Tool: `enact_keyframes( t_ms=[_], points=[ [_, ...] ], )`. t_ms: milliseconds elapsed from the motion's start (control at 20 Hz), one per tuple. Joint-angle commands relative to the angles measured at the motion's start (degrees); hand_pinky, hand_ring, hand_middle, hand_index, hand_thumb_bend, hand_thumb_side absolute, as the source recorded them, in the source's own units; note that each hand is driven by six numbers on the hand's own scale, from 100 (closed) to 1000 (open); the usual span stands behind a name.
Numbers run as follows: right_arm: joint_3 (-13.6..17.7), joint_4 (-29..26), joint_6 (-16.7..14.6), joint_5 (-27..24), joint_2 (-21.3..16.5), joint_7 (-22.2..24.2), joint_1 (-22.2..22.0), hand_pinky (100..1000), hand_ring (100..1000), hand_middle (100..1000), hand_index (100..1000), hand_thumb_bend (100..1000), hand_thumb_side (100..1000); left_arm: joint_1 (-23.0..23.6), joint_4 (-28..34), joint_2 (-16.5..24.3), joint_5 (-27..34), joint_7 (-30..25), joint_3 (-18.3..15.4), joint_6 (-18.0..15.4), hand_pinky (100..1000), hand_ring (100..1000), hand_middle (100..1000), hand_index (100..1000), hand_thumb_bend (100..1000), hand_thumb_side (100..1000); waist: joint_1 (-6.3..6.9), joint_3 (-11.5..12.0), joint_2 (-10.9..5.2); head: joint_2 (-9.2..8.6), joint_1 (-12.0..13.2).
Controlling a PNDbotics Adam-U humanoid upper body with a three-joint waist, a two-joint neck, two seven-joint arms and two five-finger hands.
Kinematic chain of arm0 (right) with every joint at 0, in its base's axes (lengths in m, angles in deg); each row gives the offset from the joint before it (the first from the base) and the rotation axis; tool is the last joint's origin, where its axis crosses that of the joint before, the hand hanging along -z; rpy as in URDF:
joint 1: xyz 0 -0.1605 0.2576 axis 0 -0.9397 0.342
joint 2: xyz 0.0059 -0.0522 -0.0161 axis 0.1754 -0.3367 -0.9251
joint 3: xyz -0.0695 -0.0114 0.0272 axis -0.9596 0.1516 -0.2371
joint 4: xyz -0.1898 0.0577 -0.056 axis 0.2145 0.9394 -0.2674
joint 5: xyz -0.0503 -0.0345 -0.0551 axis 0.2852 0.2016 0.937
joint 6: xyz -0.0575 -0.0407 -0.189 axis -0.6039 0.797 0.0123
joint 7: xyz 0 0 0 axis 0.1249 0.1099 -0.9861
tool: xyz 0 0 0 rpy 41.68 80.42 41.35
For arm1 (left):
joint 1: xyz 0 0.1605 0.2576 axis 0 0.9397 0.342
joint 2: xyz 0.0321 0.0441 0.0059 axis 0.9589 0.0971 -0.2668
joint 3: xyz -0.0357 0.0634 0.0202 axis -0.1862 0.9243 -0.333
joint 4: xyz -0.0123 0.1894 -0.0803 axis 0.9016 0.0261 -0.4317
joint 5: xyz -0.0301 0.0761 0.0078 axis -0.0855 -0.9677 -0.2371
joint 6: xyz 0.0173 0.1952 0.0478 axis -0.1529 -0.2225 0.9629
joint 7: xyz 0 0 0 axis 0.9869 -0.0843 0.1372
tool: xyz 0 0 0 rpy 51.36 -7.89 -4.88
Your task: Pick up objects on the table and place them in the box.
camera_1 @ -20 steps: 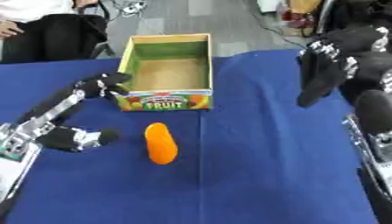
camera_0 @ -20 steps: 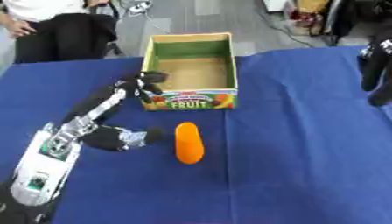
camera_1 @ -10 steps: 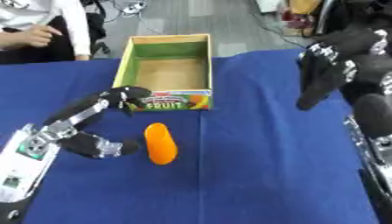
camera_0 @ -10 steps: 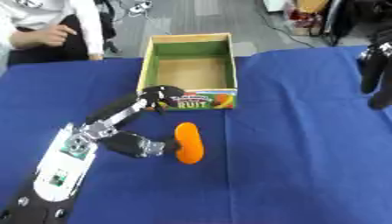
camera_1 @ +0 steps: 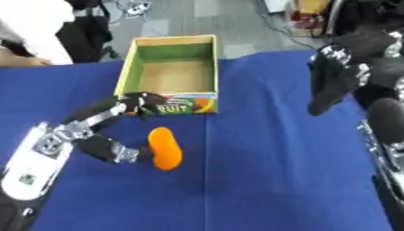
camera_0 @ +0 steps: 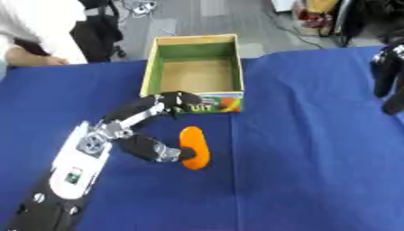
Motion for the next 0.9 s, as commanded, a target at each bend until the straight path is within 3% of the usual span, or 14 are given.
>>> enact_keyframes(
  t_ms=[50,900],
  points=[
    [0.21,-0.88,-0.03,-0.22,-0.33,0.19,1.15,100,259,211,466,100,1000,-1.57,-0.58,-0.02,-1.49,-1.18,-0.24,-0.24,706,802,939,969,1000,572,-0.17,-0.15,-1.02,-0.07,0.47],
    [0.2,-0.88,0.04,-0.25,-0.19,0.65,1.35,100,266,220,466,100,1000,-2.72,-6.39,-0.6,-4.6,-3.47,-1.18,-0.25,704,822,957,972,1000,538,-0.38,-0.29,-0.88,0.2,0.5]
  ],
)
